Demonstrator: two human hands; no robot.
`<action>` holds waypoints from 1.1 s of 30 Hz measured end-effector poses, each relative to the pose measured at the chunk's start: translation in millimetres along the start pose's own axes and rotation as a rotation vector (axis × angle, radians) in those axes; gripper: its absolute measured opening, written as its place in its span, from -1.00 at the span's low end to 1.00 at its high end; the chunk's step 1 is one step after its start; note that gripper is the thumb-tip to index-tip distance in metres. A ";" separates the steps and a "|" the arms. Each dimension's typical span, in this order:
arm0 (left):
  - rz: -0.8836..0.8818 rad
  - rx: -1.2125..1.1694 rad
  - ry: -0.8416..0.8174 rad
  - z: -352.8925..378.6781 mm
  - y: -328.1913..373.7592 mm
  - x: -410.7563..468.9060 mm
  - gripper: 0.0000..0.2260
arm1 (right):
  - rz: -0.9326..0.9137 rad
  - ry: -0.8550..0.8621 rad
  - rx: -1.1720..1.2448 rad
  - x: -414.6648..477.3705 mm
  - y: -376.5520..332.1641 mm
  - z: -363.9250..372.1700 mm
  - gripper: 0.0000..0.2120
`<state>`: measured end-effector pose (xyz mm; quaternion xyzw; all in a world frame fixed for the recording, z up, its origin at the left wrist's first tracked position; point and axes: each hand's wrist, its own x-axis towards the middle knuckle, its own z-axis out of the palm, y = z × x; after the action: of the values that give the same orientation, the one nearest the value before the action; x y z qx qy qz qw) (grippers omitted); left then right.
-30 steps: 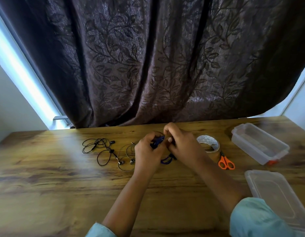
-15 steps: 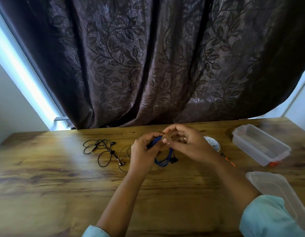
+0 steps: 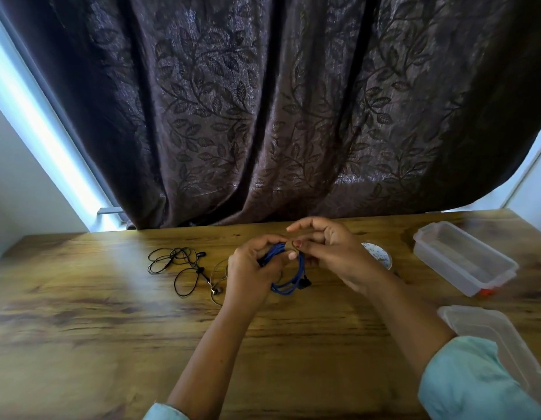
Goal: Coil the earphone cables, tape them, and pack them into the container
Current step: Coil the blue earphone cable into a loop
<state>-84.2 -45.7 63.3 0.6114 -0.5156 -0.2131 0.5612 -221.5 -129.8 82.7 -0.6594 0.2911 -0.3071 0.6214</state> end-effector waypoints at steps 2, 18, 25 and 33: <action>-0.015 -0.009 0.005 1.4 -0.1 0.6 -0.80 | 0.001 -0.002 0.012 0.0 -2.5 -0.2 -0.83; 0.147 0.148 0.064 0.9 4.4 -0.5 -0.83 | -0.397 0.214 -0.548 -5.2 -3.4 8.8 -0.80; 0.161 0.173 0.109 0.1 4.7 -1.6 -0.88 | -0.448 0.239 -0.608 -10.8 -4.8 10.7 -0.78; 0.110 0.159 0.141 -0.5 3.4 0.1 -0.89 | -0.510 0.158 -0.743 -15.7 -0.1 7.0 -0.58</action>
<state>-85.0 -45.0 66.5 0.6381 -0.5229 -0.0968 0.5568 -226.2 -113.2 81.8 -0.8627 0.2563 -0.3746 0.2232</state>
